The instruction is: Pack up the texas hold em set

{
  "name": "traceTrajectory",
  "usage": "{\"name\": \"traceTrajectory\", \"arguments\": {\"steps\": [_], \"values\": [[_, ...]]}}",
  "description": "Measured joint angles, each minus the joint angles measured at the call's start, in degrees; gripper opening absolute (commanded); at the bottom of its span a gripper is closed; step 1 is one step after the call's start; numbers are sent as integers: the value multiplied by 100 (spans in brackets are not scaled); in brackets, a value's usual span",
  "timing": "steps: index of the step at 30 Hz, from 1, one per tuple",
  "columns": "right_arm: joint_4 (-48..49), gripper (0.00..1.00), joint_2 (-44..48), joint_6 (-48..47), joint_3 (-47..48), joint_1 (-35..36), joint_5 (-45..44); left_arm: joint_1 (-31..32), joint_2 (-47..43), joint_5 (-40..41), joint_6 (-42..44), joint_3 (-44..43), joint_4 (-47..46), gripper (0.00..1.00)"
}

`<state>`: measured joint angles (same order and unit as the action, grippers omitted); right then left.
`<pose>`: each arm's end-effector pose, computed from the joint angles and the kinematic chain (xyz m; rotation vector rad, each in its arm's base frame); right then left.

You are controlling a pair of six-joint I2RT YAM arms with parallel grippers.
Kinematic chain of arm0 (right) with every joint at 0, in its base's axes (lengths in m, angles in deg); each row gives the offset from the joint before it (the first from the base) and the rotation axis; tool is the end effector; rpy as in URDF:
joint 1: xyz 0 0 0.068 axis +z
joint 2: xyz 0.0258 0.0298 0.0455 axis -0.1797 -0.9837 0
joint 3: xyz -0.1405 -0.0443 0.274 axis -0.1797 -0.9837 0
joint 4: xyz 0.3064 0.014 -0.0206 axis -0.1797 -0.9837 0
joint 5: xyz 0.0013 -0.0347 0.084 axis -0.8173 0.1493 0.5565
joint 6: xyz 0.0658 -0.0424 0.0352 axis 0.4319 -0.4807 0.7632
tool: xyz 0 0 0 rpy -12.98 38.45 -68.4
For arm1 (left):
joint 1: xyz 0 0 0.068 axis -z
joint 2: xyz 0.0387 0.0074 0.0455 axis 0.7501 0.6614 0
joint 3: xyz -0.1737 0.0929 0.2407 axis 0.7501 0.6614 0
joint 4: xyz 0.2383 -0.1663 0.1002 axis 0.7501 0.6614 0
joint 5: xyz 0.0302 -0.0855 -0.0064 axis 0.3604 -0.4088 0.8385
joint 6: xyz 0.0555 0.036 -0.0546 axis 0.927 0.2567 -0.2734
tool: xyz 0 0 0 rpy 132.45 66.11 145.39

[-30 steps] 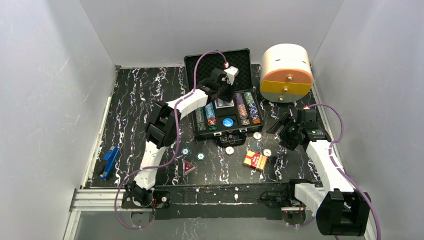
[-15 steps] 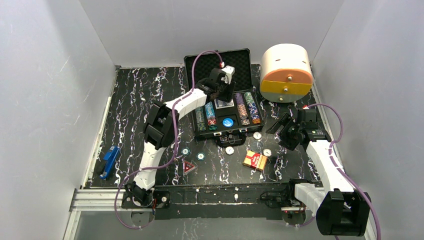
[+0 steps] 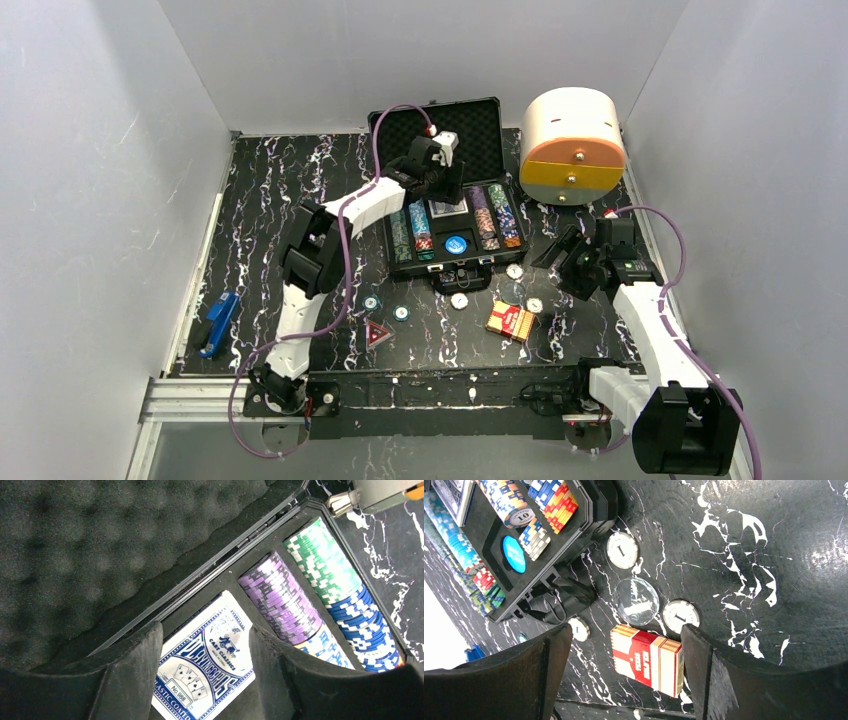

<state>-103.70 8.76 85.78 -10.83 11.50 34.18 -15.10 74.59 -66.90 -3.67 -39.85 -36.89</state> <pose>0.2433 0.0193 0.2202 0.7342 2.3812 0.5408 0.5120 -0.3499 0.2003 0.4243 2.1282 -0.6254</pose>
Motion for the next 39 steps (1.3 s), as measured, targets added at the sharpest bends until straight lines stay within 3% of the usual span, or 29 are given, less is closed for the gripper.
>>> {"name": "traceTrajectory", "arguments": {"steps": [7,12,16,21,27,34,39], "values": [[-214,98,-144,-529,157,20,83,7,-407,149,442,114,234,79],[-282,98,-151,-649,166,251,-42,4,-1419,164,476,752,-57,74],[-391,98,-240,-483,175,992,-415,4,-1996,42,328,1019,-295,69],[-560,99,-752,125,223,2267,-1274,9,-2579,-136,20,1860,-466,72],[-717,99,-1178,721,225,2894,-2015,13,-3593,186,-358,3193,-363,74],[-835,99,-1375,1283,225,3624,-2470,11,-4463,262,-621,3799,-518,76],[-809,99,-1624,1668,225,3993,-2623,11,-4553,63,-739,4288,-579,76]]}}
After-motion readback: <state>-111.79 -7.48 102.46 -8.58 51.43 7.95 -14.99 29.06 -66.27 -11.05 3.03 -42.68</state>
